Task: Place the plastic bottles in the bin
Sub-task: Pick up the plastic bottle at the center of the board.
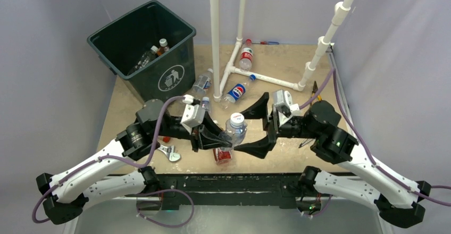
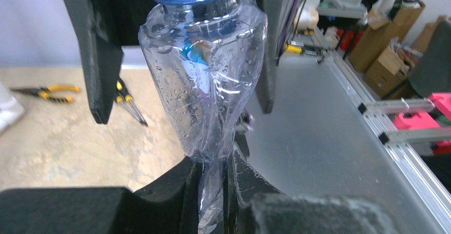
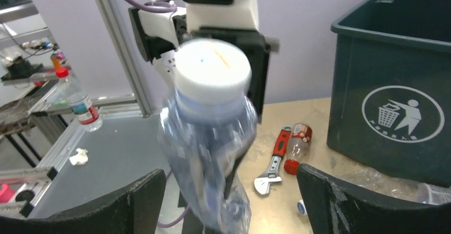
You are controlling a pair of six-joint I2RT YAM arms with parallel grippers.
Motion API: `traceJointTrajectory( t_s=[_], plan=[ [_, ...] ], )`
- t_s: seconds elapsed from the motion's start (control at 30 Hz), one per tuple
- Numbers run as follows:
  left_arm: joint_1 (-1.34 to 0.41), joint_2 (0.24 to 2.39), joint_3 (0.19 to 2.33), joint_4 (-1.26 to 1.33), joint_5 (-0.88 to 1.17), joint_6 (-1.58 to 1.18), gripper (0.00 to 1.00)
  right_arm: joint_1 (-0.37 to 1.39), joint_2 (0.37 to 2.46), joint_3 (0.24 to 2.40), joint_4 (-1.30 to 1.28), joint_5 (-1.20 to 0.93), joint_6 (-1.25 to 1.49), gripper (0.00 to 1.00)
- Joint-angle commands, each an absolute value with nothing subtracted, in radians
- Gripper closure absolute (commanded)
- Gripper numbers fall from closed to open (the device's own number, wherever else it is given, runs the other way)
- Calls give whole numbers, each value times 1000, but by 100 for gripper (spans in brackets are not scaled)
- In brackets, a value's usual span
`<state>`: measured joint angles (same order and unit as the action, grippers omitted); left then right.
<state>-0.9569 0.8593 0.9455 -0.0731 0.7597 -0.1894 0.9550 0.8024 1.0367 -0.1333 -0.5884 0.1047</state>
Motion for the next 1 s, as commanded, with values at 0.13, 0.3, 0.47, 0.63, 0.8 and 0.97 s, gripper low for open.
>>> traceJointTrajectory(
  t_s=[0.13, 0.3, 0.47, 0.63, 0.8, 0.97],
  plan=[
    [-962, 770, 860, 324, 609, -354, 100, 954, 643, 831, 229, -400, 324, 1],
    [-962, 727, 767, 590, 477, -497, 100, 954, 627, 751, 380, -410, 385, 2],
    [-962, 735, 726, 737, 422, -596, 100, 954, 677, 748, 450, -422, 416, 1],
    [-962, 754, 708, 802, 420, -648, 100, 954, 727, 747, 540, -419, 448, 1],
    [-962, 762, 700, 812, 420, -660, 100, 954, 764, 758, 587, -407, 460, 4],
    [-962, 762, 689, 808, 407, -660, 100, 956, 820, 779, 627, -431, 482, 9]
  ],
)
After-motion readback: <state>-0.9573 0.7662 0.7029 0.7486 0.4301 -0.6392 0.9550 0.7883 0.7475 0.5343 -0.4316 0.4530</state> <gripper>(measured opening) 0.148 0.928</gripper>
